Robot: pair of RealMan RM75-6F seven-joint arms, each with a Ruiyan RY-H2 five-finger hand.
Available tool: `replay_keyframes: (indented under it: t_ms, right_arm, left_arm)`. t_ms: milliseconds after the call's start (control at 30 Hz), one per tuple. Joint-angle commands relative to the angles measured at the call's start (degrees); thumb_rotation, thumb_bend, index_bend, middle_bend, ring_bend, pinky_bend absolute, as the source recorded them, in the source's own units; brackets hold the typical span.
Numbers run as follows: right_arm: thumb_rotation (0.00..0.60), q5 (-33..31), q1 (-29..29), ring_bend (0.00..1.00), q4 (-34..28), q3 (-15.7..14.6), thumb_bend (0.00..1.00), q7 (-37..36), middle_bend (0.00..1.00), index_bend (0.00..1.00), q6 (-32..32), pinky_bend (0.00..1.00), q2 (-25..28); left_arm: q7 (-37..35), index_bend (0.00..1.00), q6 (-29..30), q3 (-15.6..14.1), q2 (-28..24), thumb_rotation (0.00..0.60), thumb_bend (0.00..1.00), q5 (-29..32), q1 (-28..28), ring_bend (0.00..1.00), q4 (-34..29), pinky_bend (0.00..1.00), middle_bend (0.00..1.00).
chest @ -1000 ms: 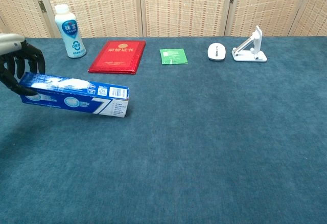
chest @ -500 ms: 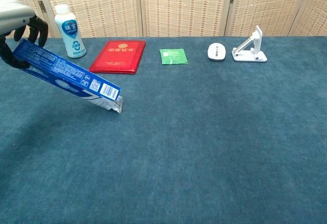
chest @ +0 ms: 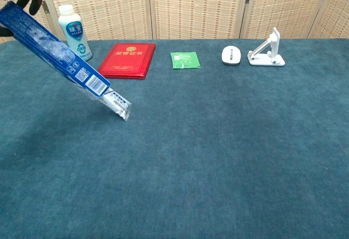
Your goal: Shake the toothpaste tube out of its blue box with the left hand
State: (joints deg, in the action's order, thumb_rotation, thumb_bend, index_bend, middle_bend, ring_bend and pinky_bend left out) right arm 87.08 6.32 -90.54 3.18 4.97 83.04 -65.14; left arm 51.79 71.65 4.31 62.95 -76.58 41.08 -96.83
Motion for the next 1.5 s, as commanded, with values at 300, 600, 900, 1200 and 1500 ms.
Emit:
replay_keyframes:
  t_ms: [300,600,900,1200,1500]
  right_arm:
    - [0.6,0.28,-0.01,0.0,-0.1,-0.2,0.29,0.12,0.0,0.0,0.09,0.0,-0.02]
    - [0.6,0.43,0.06,0.0,-0.23,-0.38,0.29,0.52,0.0,0.0,-0.07,0.0,-0.12]
    - [0.6,-0.19,0.4,0.0,-0.29,-0.23,0.29,1.81,0.0,0.0,-0.73,0.0,-0.63]
    - [0.6,-0.18,0.1,0.0,-0.14,-0.07,0.29,1.33,0.0,0.0,0.07,0.0,-0.49]
    - [0.6,-0.04,0.0,0.0,0.02,-0.05,0.29,0.92,0.0,0.0,0.37,0.0,-0.36]
  left_arm:
    - [3.15,0.48,-0.34,3.04,-6.45,0.6,0.22,-5.49,2.04,0.51,-3.14,0.49,0.59]
    - [-2.31,0.47,-0.82,4.64,-14.83,0.6,0.22,-10.05,1.57,0.5,-4.06,0.48,0.59]
    - [-11.57,0.48,0.43,5.08,-12.4,0.6,0.21,-7.37,-1.57,0.5,-6.93,0.48,0.59]
    - [-27.95,0.48,-2.0,4.57,-3.2,0.6,0.21,-1.99,-3.6,0.51,-7.18,0.49,0.59]
    - [-51.8,0.47,-8.41,5.14,5.36,0.6,0.21,3.36,-4.43,0.49,-1.37,0.48,0.59]
